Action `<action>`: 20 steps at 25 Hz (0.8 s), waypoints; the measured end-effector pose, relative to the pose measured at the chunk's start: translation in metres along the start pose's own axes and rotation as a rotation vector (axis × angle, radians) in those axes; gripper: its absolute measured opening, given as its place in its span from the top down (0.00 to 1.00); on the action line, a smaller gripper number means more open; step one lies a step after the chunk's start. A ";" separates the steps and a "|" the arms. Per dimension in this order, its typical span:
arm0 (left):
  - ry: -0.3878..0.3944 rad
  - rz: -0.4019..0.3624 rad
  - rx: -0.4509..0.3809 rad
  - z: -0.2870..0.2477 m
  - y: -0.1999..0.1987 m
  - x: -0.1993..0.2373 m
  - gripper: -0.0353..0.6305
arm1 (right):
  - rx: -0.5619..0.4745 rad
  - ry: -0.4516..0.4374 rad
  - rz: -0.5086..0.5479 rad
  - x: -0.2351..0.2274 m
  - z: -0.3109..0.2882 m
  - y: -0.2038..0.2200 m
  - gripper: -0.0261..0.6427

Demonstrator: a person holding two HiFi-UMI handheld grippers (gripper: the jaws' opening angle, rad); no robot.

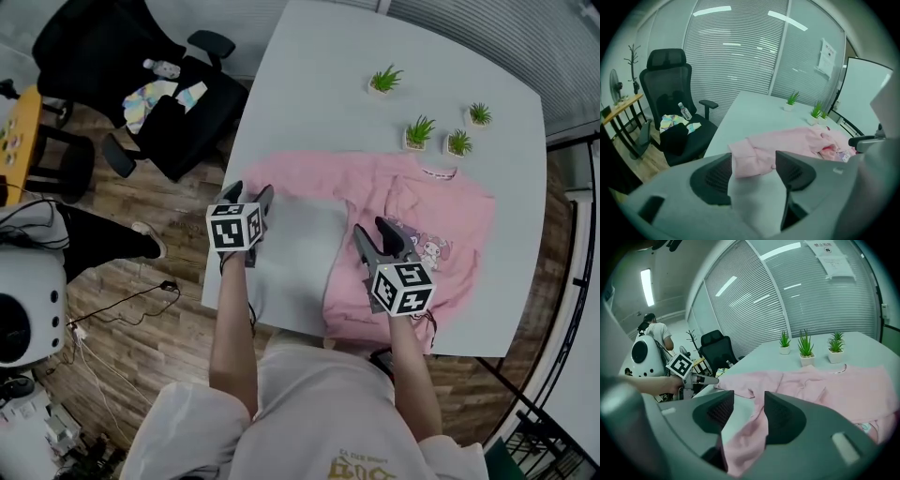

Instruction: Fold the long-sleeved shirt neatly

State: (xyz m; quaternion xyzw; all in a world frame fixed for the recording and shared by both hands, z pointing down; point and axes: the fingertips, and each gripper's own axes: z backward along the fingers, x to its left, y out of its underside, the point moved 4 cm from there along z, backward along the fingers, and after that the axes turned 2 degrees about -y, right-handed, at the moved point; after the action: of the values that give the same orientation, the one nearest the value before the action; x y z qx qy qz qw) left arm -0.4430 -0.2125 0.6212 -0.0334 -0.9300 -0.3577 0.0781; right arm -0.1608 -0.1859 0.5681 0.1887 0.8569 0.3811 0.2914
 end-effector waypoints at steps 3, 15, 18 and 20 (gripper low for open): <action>-0.021 -0.008 0.013 -0.009 0.002 0.009 0.54 | 0.009 0.014 0.001 0.001 -0.005 0.000 0.64; -0.062 -0.001 0.030 -0.018 0.006 0.023 0.92 | 0.036 0.037 0.010 -0.002 -0.012 0.003 0.68; -0.053 -0.002 0.032 -0.017 0.005 0.025 0.92 | 0.029 0.044 0.011 -0.004 -0.012 0.001 0.69; -0.051 -0.003 0.028 -0.014 0.003 0.025 0.92 | 0.023 0.045 0.009 -0.003 -0.012 -0.001 0.69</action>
State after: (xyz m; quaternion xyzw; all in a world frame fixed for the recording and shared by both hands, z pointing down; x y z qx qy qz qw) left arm -0.4661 -0.2191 0.6377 -0.0400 -0.9366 -0.3439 0.0542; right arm -0.1662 -0.1943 0.5746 0.1875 0.8668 0.3765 0.2679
